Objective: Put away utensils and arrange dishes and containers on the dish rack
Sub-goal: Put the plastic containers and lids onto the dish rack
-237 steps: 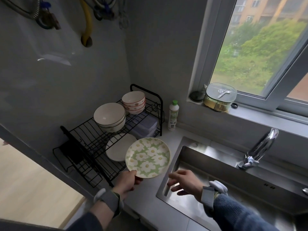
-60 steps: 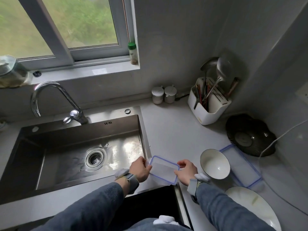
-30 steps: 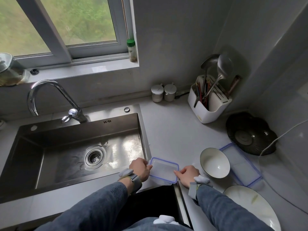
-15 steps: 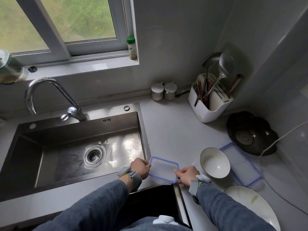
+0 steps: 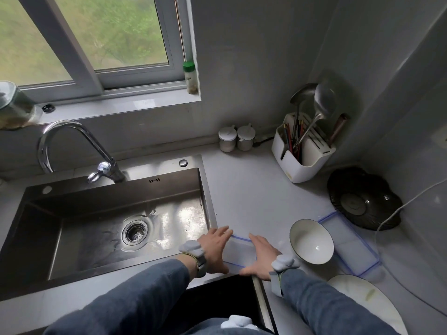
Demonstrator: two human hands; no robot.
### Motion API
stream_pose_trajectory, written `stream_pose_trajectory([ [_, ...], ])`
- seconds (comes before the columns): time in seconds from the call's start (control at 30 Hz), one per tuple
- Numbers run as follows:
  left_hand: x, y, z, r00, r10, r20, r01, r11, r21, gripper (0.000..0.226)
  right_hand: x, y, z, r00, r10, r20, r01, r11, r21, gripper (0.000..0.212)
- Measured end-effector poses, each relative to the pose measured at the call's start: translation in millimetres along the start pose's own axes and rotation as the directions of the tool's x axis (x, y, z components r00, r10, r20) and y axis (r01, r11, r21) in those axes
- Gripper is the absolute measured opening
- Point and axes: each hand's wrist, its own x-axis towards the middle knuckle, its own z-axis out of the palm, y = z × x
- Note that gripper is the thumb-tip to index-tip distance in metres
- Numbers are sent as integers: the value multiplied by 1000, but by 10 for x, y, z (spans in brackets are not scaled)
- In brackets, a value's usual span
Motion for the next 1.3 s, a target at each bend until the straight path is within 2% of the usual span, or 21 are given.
stream_pose_trajectory([
  [0.07,34,73,69,1000,-8,21,7,998,64,121,-10,-25,34,1000,16,26,-16,1000,-11,125],
  [0.47,95,155,80,998,-54,-38,57,995,83,90,-6,-129,11,996,84,-16,-85,995,-47,105],
  [0.67,130,197,37,997,-80,0,80,992,95,90,-25,-204,-49,994,109,-2,-109,991,-75,103],
  [0.87,111,196,50,994,-102,31,102,995,11,90,-36,-271,-81,991,130,13,-129,987,-92,92],
  [1.17,-200,35,276,990,-141,-23,132,967,-216,106,-76,-341,-73,994,85,65,-78,991,-108,114],
  [1.3,-339,-37,253,979,-192,-69,164,942,-294,105,-59,-456,-88,996,63,70,-56,994,-91,113],
])
